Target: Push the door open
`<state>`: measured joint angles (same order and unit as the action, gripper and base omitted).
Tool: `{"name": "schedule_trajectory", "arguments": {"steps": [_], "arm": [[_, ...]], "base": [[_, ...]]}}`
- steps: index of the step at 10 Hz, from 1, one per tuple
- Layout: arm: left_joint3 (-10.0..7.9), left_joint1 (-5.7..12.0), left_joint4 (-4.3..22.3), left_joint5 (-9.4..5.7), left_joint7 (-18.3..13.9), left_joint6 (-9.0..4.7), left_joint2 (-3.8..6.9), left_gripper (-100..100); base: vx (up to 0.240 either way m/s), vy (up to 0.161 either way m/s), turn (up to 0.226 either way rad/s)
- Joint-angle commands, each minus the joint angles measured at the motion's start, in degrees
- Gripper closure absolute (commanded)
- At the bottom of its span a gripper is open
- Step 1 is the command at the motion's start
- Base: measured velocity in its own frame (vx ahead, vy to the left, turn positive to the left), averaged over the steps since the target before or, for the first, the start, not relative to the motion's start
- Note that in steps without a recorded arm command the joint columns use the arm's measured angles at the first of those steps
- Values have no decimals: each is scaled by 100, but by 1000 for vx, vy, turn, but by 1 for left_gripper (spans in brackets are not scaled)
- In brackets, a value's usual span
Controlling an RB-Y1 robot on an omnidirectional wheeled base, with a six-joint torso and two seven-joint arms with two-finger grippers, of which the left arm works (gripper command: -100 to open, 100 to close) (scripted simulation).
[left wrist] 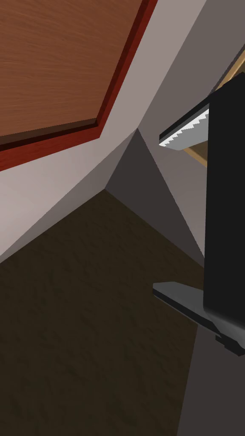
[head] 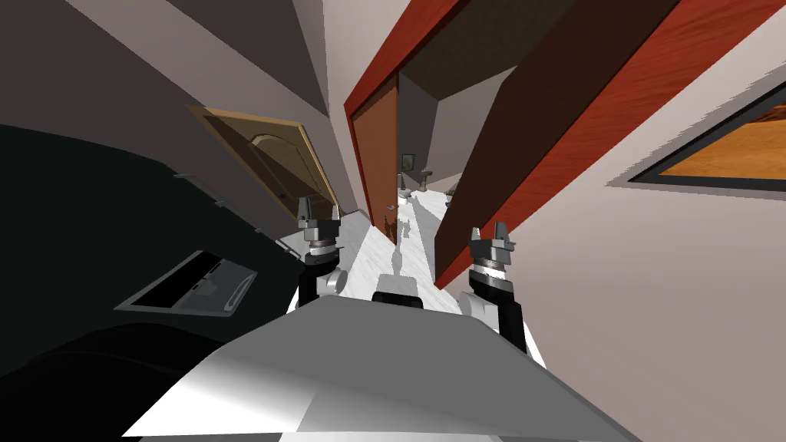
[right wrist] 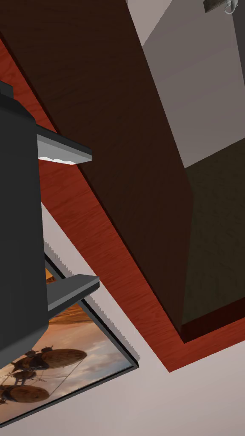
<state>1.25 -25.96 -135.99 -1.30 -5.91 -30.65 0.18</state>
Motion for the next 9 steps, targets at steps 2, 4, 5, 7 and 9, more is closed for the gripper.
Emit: {"name": "schedule_trajectory", "arguments": {"steps": [2,4,5,7,9], "arm": [[78,113,335,48,-21,-51,74,-100],[110,161,475,69,-30,-72,102,-100],[154,225,664,96,-42,-101,134,-100],[201,293,865,125,-55,-131,167,-100],[252,369,1088,157,-69,-165,201,-100]], "base": [[90,66,-33],[158,12,-3],[140,56,-22],[112,64,-23],[93,39,-17]]}}
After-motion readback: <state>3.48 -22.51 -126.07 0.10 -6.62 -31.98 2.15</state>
